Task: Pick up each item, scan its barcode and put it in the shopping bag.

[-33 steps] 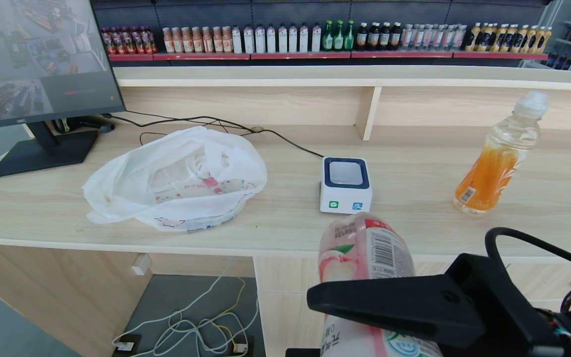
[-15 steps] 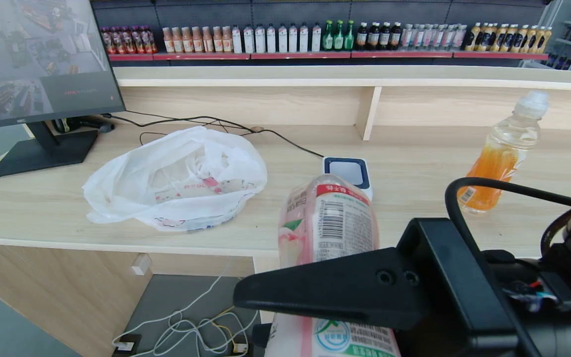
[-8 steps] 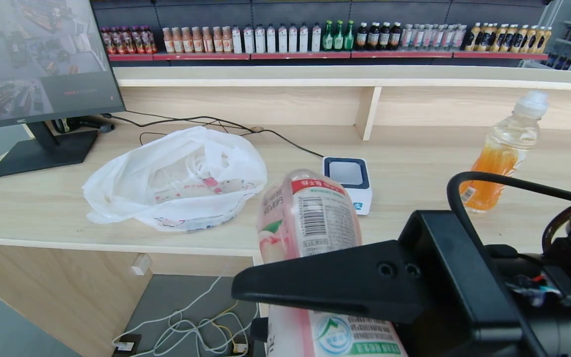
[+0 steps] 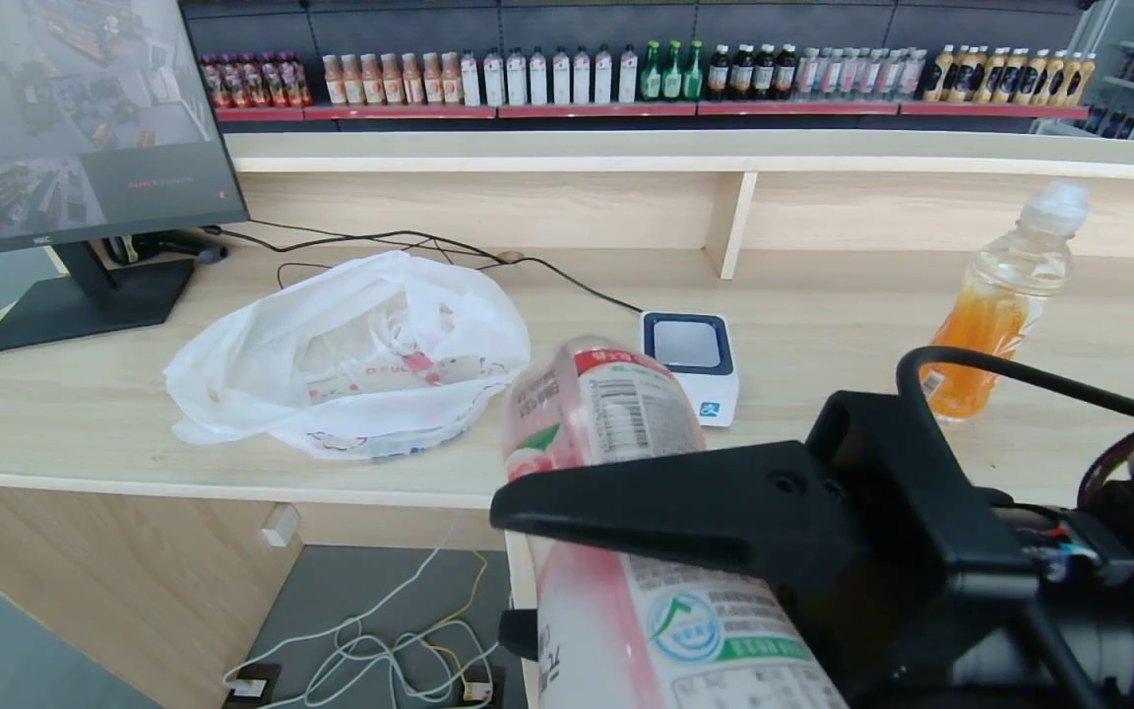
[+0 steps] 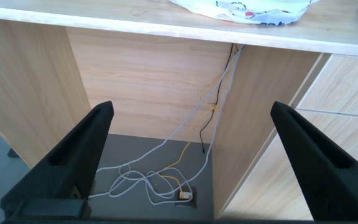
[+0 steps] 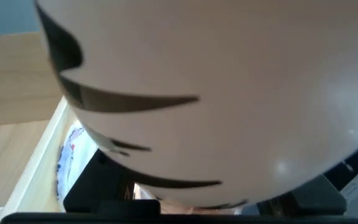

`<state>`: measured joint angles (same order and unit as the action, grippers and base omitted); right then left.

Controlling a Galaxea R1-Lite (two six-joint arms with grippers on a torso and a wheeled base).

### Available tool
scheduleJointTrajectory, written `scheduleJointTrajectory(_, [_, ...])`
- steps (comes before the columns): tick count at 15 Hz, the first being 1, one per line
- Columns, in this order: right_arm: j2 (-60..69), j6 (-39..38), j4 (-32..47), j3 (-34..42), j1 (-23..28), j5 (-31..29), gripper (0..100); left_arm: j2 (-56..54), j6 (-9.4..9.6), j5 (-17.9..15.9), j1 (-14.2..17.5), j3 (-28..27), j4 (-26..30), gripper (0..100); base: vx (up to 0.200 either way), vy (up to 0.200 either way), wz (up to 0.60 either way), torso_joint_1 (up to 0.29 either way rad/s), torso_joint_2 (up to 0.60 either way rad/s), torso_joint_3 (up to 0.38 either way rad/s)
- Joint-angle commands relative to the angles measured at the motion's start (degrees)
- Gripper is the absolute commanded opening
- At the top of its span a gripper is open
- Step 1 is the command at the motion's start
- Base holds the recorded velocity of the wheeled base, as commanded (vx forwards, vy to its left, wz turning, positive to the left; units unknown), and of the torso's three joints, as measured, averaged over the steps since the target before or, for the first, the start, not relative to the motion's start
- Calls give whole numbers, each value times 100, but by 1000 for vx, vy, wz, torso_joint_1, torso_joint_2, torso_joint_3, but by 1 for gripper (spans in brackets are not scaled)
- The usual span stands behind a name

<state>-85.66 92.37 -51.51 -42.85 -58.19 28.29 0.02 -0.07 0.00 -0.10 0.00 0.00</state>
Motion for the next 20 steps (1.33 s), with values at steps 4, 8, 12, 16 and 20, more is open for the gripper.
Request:
scheduleJointTrajectory(4, [-943, -2135, -2900, 980, 150, -131, 0, -2, -1, 0, 1, 0, 0, 100, 0, 0, 0, 0, 0, 0])
scheduleJointTrajectory(8, [-1462, -3146, -3849, 1156, 264, -351, 0, -2, -1, 0, 1, 0, 0, 100, 0, 0, 0, 0, 0, 0])
scheduleJointTrajectory(12, [-1436, -3849, -3849, 1068, 826, -377, 0, -2, -1, 0, 1, 0, 0, 100, 0, 0, 0, 0, 0, 0])
scheduleJointTrajectory(16, [-1515, -5009, -3849, 638, 1345, -878, 0, -2, -1, 0, 1, 0, 0, 100, 0, 0, 0, 0, 0, 0])
scheduleJointTrajectory(20, [-1726, -6389, -3849, -92, 1398, -1942, 0, -2, -1, 0, 1, 0, 0, 100, 0, 0, 0, 0, 0, 0])
